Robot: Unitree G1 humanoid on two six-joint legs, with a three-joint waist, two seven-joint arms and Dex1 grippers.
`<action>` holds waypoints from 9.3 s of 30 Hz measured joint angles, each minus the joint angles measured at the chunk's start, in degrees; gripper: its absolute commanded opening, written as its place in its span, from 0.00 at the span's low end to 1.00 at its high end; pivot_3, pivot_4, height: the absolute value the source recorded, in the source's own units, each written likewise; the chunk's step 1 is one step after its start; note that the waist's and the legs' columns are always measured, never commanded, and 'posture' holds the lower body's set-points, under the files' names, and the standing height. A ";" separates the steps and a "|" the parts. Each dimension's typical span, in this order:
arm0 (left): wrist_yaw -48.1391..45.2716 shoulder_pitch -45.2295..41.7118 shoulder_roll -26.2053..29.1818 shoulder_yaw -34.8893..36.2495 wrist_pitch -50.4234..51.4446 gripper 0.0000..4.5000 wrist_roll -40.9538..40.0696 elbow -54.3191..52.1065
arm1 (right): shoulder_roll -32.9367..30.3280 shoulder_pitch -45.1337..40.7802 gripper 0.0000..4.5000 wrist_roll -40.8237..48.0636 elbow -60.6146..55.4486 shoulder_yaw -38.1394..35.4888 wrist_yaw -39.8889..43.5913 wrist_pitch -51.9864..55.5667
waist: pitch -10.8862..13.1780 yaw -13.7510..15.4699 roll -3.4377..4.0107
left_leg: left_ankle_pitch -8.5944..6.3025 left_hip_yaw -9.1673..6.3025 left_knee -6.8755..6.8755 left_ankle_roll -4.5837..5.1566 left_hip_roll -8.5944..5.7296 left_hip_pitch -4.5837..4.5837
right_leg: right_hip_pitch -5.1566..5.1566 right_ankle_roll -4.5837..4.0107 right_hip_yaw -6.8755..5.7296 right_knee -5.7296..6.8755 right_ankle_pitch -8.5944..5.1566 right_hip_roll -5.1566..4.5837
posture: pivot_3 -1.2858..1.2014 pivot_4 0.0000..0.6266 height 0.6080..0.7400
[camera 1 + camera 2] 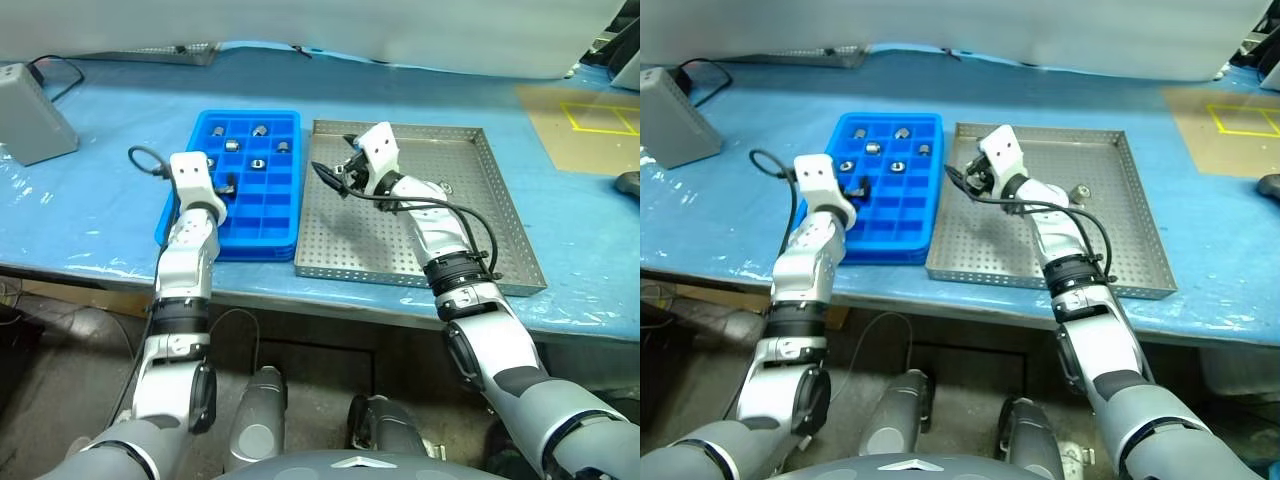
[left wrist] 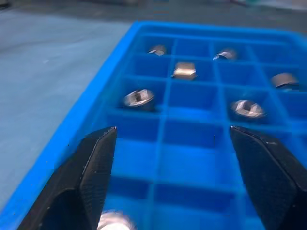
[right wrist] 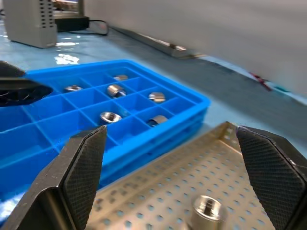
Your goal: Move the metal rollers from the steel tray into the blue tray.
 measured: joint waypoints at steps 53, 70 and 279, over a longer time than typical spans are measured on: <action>1.13 -29.88 -4.12 -1.09 -19.16 0.99 5.62 56.42 | -7.27 16.36 1.00 -0.84 -30.42 -3.75 -10.84 18.97 | 0.02 -9.55 -0.01 | -0.27 0.45 -0.25 0.99 -0.05 0.49 | 0.73 0.00 0.31 -1.02 0.12 -0.04 | 0.41 0.24 1.00; -2.29 -29.97 -3.78 -0.56 -19.48 0.99 5.64 56.71 | -6.17 15.97 1.00 -1.32 -30.37 -2.57 -11.01 18.44 | 0.37 -11.25 0.27 | -4.02 1.18 -1.43 3.37 -2.50 5.21 | 2.15 -0.09 0.89 1.36 -1.52 -2.11 | 0.41 0.24 1.00; -13.18 -19.85 -2.95 -1.15 -25.94 0.39 -0.91 44.36 | -5.71 25.07 1.00 -0.89 -36.14 -5.79 -15.97 22.18 | 0.48 -17.97 -1.34 | -5.65 -0.18 2.02 1.94 -3.21 3.14 | -1.76 -0.52 2.15 -2.22 3.36 -0.03 | 0.35 0.24 1.00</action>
